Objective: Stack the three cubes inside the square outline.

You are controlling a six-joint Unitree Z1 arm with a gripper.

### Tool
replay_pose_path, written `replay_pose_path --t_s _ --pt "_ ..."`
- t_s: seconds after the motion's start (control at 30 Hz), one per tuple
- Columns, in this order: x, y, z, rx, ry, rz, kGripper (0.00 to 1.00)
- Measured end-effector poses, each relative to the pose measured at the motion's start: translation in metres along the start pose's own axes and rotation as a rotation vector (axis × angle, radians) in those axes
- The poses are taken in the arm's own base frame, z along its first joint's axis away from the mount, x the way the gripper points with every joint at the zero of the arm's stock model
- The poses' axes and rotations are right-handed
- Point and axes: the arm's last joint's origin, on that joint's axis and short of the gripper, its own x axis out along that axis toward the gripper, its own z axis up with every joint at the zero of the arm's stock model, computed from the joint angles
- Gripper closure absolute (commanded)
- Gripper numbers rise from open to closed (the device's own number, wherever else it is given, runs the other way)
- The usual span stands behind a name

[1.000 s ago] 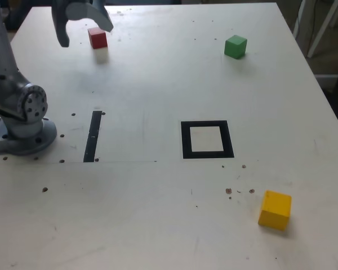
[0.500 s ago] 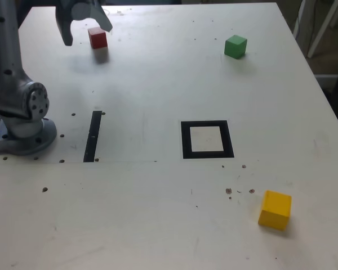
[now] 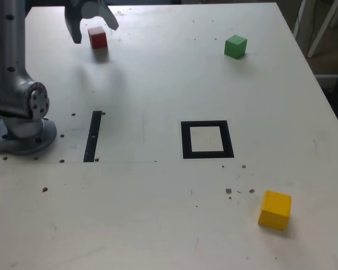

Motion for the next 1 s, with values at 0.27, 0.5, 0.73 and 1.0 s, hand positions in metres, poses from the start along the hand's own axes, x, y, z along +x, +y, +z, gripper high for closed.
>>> replay_pose_path --t_s 0.27,0.5,0.73,1.0 --pt "0.009 0.009 0.012 0.004 0.014 -0.027 0.17" --pt "0.018 0.012 0.019 -0.002 0.016 -0.048 0.50" --pt "0.017 0.015 0.024 -0.002 -0.015 -0.038 0.70" --pt "0.018 0.016 0.025 -0.001 -0.019 -0.042 0.70"
